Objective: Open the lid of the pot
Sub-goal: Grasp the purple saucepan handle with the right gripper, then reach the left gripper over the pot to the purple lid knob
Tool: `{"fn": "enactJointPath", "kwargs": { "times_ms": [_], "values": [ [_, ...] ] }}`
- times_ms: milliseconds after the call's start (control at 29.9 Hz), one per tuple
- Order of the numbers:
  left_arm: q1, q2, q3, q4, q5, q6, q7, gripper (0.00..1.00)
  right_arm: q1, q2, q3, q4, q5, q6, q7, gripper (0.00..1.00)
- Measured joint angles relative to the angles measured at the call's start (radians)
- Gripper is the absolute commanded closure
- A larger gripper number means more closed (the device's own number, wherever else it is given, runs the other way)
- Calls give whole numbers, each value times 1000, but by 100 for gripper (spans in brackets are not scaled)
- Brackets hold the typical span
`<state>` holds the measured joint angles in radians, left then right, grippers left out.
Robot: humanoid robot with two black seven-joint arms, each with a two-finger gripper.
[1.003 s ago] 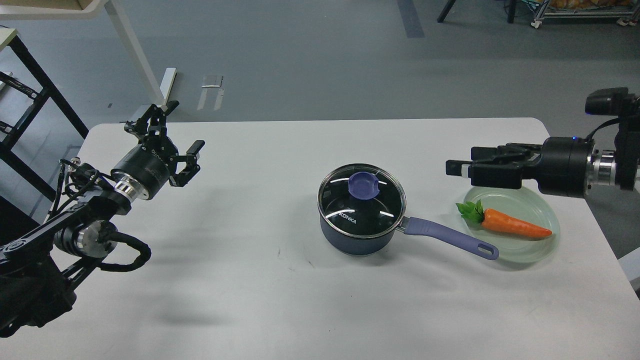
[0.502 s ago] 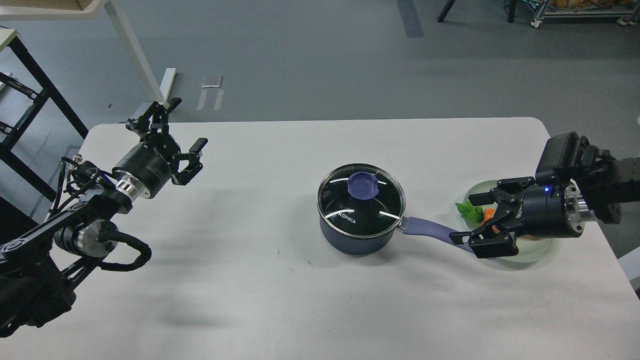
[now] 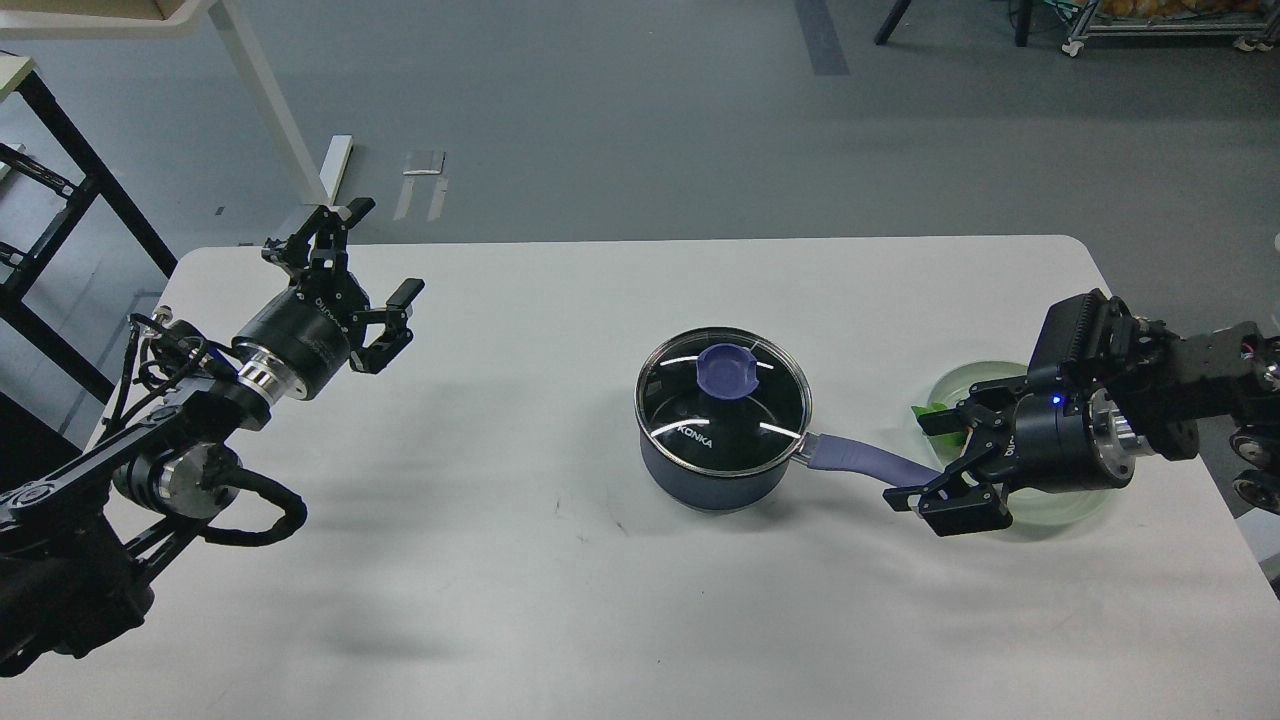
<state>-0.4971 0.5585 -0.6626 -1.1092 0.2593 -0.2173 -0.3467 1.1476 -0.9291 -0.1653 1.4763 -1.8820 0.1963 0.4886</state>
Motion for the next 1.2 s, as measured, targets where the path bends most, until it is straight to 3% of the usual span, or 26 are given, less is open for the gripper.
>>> {"fn": "enactJointPath", "kwargs": {
  "times_ms": [869, 1204],
  "values": [
    [1, 0, -2, -8, 0, -1, 0, 1, -4, 32, -43, -33, -4, -21, 0, 61],
    [-15, 33, 0, -37, 111, -19, 0, 1, -5, 28, -43, -36, -5, -25, 0, 65]
  ]
}}
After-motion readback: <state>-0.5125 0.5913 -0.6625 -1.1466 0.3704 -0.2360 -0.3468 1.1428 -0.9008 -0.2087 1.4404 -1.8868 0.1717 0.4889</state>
